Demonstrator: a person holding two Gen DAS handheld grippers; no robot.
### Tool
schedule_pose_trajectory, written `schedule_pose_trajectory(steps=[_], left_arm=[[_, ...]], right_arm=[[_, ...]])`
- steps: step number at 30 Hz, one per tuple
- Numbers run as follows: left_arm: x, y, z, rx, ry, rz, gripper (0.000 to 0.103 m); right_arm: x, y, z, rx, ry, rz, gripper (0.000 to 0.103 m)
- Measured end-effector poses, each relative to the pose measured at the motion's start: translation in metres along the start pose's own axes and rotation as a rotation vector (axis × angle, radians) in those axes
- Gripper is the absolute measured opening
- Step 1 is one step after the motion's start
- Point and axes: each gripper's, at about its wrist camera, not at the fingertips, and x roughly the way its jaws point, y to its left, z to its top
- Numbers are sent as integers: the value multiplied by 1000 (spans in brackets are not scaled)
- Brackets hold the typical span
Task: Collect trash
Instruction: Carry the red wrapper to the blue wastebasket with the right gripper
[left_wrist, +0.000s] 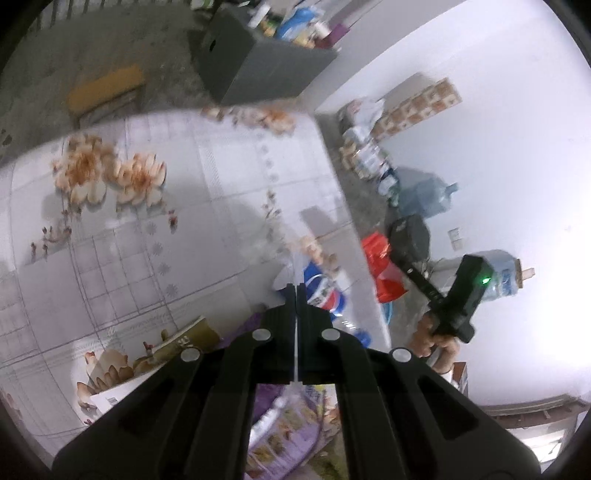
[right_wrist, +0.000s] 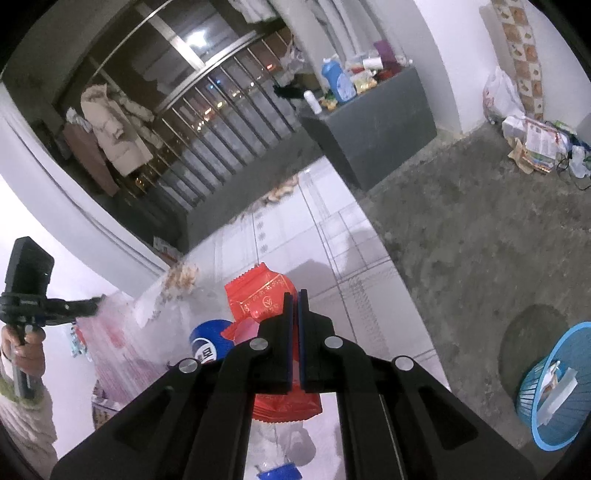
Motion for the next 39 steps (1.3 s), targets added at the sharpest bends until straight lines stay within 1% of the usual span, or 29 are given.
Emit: schedule_pose_trajectory(steps=[4, 8, 12, 14, 15, 18, 19, 20, 21, 22, 23, 24, 26, 28, 32, 34, 36, 37, 39], left_arm=[[-15, -31, 1, 51, -41, -31, 0], [-10, -74, 4, 121, -47, -53, 0], [9, -123, 9, 201, -25, -68, 0], [31, -155, 14, 256, -5, -68, 0], [40, -166, 15, 275, 2, -66, 0], [81, -211, 17, 351, 42, -44, 0], [102, -230, 15, 389, 63, -27, 0], [116, -240, 14, 411, 77, -18, 0], [141, -260, 11, 454, 103, 2, 0], [155, -272, 7, 482, 114, 15, 0], [178, -290, 3, 524, 130, 31, 0], [194, -301, -1, 548, 143, 38, 0], [237, -326, -10, 591, 187, 44, 0], [285, -349, -23, 633, 235, 46, 0], [373, -380, -57, 693, 321, 46, 0], [410, -389, -69, 707, 352, 39, 0], [445, -397, -83, 735, 376, 43, 0], [458, -400, -89, 748, 383, 40, 0], [483, -406, -100, 767, 395, 28, 0]], right_arm=[[-24, -8, 0, 23, -46, 3, 2], [-54, -22, -3, 58, -100, -3, 2], [-98, -54, -11, 109, -174, -44, 2], [-115, -72, -15, 137, -199, -71, 2], [-129, -87, -21, 164, -217, -95, 2], [-157, -125, -35, 237, -258, -158, 2], [-167, -141, -43, 269, -271, -188, 2], [-173, -152, -49, 293, -278, -205, 2], [-182, -169, -57, 332, -287, -230, 2], [-188, -184, -64, 366, -292, -255, 2], [-193, -197, -71, 396, -294, -280, 2], [-199, -214, -82, 439, -295, -313, 2], [-206, -238, -97, 500, -293, -347, 2], [-210, -265, -114, 558, -284, -404, 2], [-209, -311, -139, 653, -245, -463, 2], [-203, -334, -150, 704, -220, -489, 3], [-197, -350, -158, 732, -204, -505, 3], [-193, -357, -161, 746, -198, -521, 3], [-185, -373, -166, 776, -188, -525, 3]])
